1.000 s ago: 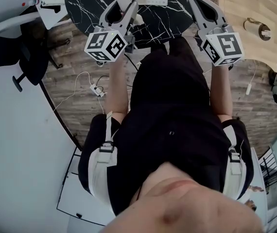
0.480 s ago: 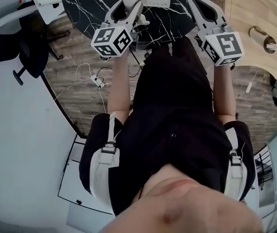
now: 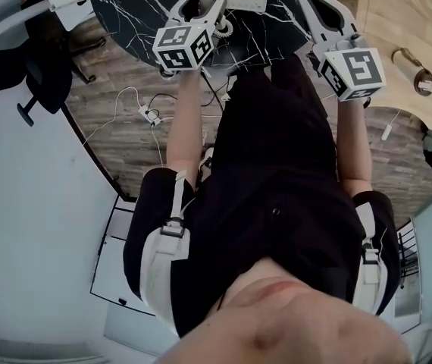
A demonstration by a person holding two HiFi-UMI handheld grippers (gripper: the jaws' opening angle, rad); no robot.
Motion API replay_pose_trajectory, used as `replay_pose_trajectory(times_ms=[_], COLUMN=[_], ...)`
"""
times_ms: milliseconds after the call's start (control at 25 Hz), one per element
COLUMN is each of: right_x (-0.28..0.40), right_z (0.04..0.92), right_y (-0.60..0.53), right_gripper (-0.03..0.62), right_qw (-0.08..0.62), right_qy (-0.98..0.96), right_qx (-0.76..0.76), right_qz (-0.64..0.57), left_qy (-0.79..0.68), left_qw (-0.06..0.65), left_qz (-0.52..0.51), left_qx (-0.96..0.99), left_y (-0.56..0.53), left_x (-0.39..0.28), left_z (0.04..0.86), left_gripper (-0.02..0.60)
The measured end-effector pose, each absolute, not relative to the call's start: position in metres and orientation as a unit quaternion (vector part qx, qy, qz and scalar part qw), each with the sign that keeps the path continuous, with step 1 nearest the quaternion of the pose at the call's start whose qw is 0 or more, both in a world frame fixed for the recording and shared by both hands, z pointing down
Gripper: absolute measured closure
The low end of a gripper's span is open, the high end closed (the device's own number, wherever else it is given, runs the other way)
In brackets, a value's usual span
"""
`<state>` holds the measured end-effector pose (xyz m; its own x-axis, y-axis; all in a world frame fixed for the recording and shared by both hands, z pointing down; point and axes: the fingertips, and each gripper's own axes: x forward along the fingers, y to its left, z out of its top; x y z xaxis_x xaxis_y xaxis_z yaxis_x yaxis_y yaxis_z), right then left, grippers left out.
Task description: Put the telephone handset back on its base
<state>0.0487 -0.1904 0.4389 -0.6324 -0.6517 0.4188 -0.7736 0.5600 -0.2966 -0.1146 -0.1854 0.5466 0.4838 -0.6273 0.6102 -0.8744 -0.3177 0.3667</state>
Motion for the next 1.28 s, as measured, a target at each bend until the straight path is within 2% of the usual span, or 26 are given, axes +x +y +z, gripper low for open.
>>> replay_pose_trajectory(times_ms=[640,1280], right_x=[0.056,0.057], right_z=[0.456,0.468], right_y=[-0.207,-0.211], right_gripper=[0.565,0.565], right_qw=[0.14,0.146], right_qy=[-0.868,-0.867], right_qx=[0.407,0.4], right_qz=[0.247,0.26], left_qy=[-0.496,-0.51], left_qw=[0.351,0.339], left_qz=[0.25,0.292], left_qx=[0.754,0.735], left_y=[-0.214,-0.233], left_x=[-0.119,-0.113], left_z=[0.621,0.652], left_gripper=[0.354,0.353])
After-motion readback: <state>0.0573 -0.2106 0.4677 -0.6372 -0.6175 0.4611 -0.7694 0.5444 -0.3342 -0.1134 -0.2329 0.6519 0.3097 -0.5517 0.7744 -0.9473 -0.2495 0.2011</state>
